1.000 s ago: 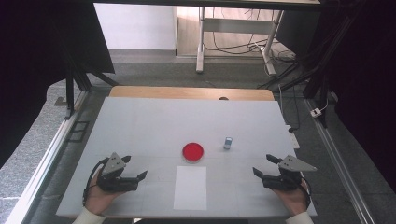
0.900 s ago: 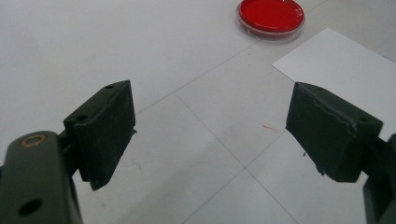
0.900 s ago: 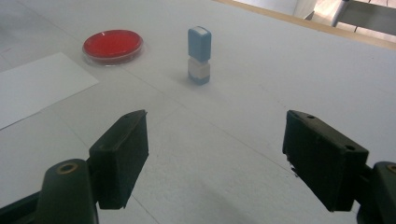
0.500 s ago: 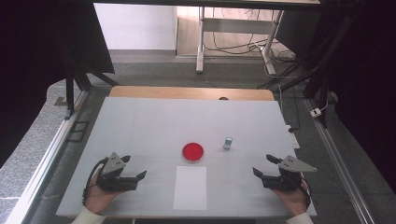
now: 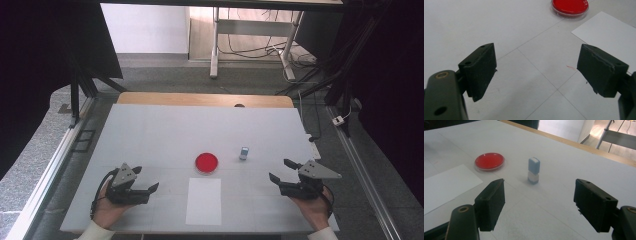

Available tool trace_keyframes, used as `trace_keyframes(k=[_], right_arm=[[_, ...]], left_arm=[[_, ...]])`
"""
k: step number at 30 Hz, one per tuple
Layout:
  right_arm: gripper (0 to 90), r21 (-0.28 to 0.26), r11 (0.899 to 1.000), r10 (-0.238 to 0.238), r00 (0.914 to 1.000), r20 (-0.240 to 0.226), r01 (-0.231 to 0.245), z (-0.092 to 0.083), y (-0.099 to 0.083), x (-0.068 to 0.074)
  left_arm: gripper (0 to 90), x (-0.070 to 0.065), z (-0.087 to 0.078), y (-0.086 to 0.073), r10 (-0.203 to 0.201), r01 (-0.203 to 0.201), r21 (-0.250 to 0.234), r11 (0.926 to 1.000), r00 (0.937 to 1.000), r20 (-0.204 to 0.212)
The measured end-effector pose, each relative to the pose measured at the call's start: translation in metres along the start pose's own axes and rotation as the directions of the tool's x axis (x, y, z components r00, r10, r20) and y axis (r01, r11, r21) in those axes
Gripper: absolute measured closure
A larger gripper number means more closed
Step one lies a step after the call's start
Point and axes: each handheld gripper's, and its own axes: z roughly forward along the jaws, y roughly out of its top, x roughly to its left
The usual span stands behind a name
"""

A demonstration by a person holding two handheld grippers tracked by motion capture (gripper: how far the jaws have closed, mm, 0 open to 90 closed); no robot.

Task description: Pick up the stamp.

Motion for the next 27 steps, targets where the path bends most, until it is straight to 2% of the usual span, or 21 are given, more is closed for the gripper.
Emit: trace_keyframes(k=[11,15,27], right_arm=[[25.1,0.012,1.000,-0.016,0.9996,-0.023,0.017,0.016,0.022,-0.004],[25.1,0.027,0.999,-0.024,0.9993,-0.029,0.025,0.022,0.027,-0.006],[25.4,0.054,0.999,-0.008,0.9987,-0.050,0.011,0.039,0.036,-0.012]], left_arm=[[16.1,0.001,0.005,0.001,0.002,-0.002,0.007,1.0000,1.0000,0.008],[16.2,0.002,0.004,0.000,-0.004,0.004,0.007,1.0000,1.0000,0.003],[16.2,0.002,0.007,0.000,-0.003,0.003,0.014,0.9999,1.0000,-0.002]])
